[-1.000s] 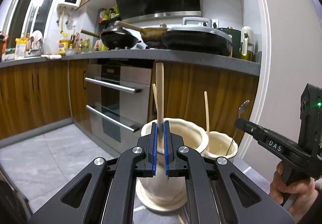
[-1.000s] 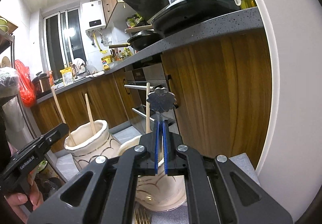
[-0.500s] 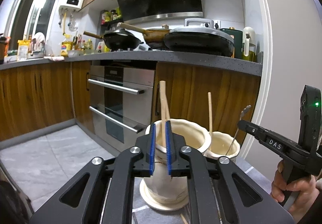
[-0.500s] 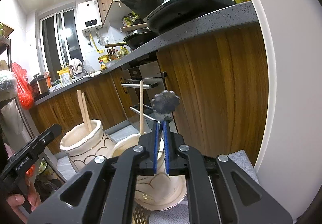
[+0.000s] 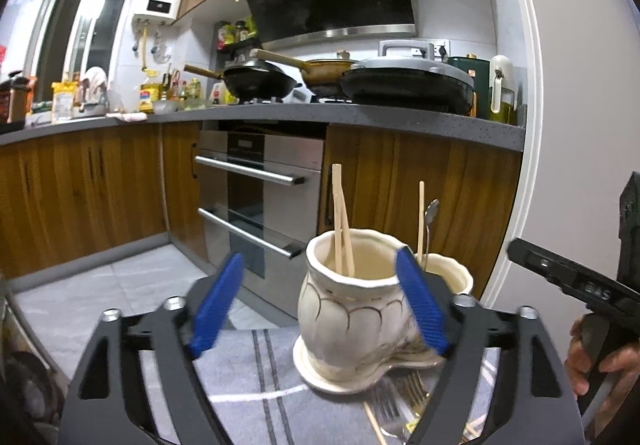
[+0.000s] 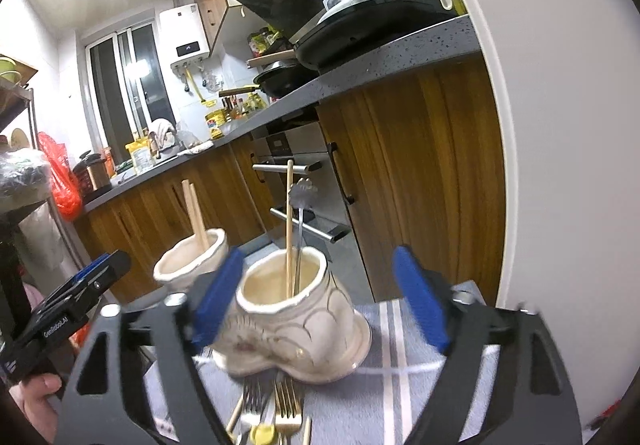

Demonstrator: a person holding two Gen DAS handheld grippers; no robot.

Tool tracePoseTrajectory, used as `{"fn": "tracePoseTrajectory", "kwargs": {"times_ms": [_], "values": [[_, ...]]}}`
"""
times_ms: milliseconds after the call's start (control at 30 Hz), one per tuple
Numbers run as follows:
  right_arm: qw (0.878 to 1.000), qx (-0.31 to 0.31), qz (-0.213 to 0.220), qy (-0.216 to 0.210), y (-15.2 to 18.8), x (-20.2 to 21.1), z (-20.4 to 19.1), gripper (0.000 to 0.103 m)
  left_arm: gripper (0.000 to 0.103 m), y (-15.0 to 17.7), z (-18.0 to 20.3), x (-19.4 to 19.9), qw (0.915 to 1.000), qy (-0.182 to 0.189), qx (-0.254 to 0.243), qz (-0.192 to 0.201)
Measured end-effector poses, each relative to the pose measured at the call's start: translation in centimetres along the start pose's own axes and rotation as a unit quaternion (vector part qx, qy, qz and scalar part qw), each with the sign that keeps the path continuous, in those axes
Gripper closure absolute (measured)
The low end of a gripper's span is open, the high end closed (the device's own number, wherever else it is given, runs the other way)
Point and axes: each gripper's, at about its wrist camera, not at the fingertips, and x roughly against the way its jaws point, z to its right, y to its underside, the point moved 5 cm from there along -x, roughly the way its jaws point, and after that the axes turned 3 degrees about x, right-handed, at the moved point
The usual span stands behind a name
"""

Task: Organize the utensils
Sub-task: 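Drop the chopstick into the tall cup while the right tool drops the spoon into the short cup, then lower the left tool to the cloth and grasp another wooden chopstick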

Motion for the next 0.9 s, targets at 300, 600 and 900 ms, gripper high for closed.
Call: {"fn": "tracePoseTrajectory", "kwargs": {"times_ms": [300, 600, 900], "values": [[0.998, 0.030, -0.060, 0.008, 3.4, 1.8, 0.3, 0.005, 0.006, 2.6, 0.4, 1.8, 0.9992, -0.006, -0.007, -0.039], [0.988, 0.074, -0.134, 0.012, 7.7, 1.9, -0.3, 0.006, 0.005, 7.3, 0.6, 2.0, 0.9919, -0.004, -0.025, -0.125], [0.980, 0.093, -0.178, 0.013, 10.0, 1.8, -0.9, 0.006, 0.005, 11.5, 0.6, 2.1, 0.9745, 0.014, -0.027, -0.222]]}}
